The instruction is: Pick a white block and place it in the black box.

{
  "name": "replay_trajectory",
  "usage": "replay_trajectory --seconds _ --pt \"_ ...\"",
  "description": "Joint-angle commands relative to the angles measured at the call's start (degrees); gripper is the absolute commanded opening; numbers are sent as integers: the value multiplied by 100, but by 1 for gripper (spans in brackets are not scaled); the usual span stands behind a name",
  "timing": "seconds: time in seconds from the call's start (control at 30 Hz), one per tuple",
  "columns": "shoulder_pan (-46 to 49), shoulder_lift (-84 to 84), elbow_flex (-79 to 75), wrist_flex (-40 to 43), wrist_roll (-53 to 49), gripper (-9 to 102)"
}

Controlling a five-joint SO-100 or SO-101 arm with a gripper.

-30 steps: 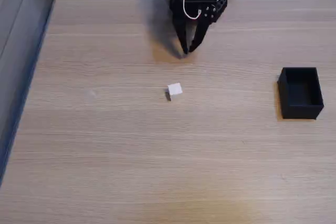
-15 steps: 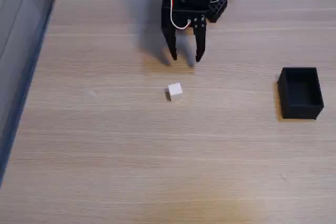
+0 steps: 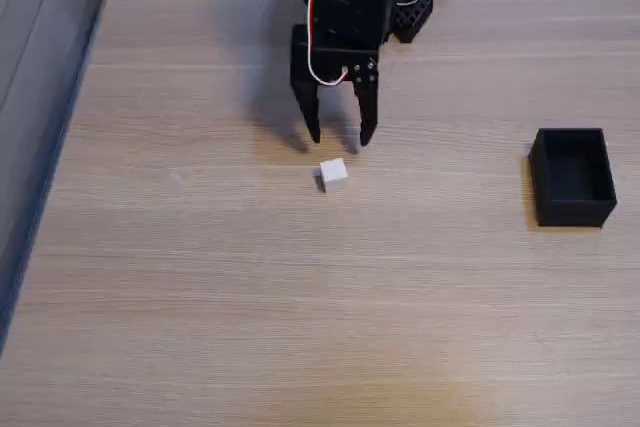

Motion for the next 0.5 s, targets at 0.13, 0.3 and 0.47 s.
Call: replay_trajectory --seconds 0.13,0.3,0.47 --pt "97 -448 -352 -299 -132 26" --pt "70 -888 -624 -396 -62 26" --pt "70 -1274 -765 -677 -79 26"
